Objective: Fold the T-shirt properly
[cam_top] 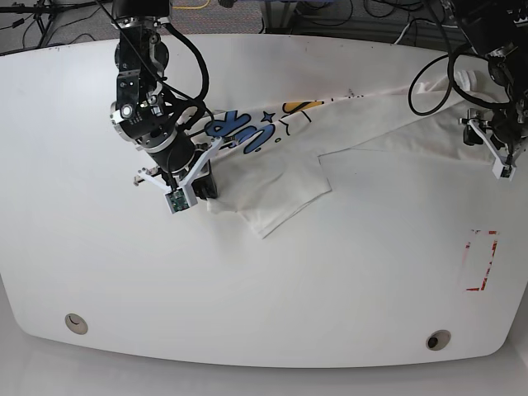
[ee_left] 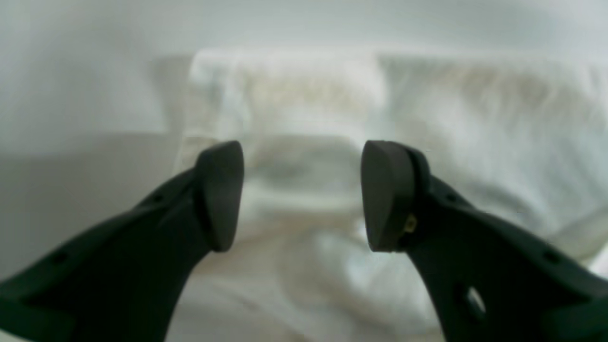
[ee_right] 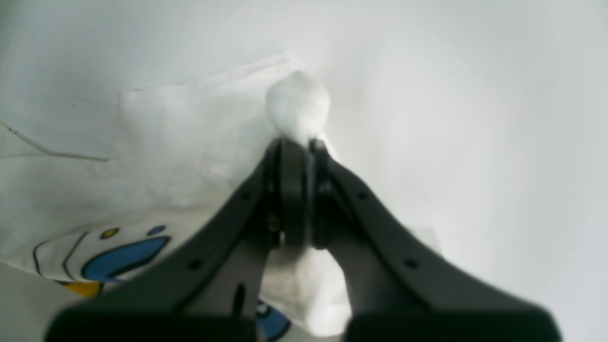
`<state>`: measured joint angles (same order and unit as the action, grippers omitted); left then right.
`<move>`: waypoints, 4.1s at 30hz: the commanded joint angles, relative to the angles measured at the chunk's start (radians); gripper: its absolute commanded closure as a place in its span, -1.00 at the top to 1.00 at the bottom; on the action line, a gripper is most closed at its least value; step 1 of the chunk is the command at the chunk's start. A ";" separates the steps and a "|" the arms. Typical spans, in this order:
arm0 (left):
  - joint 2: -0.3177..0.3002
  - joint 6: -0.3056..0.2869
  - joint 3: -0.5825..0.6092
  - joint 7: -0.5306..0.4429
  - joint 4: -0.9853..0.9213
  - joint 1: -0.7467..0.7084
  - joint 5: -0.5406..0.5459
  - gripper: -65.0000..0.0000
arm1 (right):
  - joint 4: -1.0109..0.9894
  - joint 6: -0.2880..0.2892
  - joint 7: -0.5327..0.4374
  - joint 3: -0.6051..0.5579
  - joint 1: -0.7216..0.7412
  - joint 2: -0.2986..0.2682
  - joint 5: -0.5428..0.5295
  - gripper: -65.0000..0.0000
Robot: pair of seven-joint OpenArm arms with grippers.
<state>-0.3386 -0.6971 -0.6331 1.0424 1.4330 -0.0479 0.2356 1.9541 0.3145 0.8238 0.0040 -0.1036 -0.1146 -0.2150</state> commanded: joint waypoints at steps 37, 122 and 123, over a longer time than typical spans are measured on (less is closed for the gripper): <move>0.017 -0.001 -0.023 0.010 0.044 -0.034 -0.026 0.11 | 0.023 -0.002 -0.023 0.005 0.006 -0.012 -0.011 -0.97; -0.058 -0.001 -0.028 0.060 0.063 0.149 0.089 0.30 | 0.007 -0.007 -0.027 0.008 0.013 -0.013 -0.009 -0.97; -0.061 -0.001 -0.026 0.060 0.057 0.155 0.090 0.30 | 0.007 -0.007 -0.027 0.008 0.012 -0.013 -0.009 -0.97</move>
<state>-0.3763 -0.6975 -0.6548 1.1107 1.4895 0.0864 0.3134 1.9419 0.3115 0.8230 0.0082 -0.1017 -0.1253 -0.2146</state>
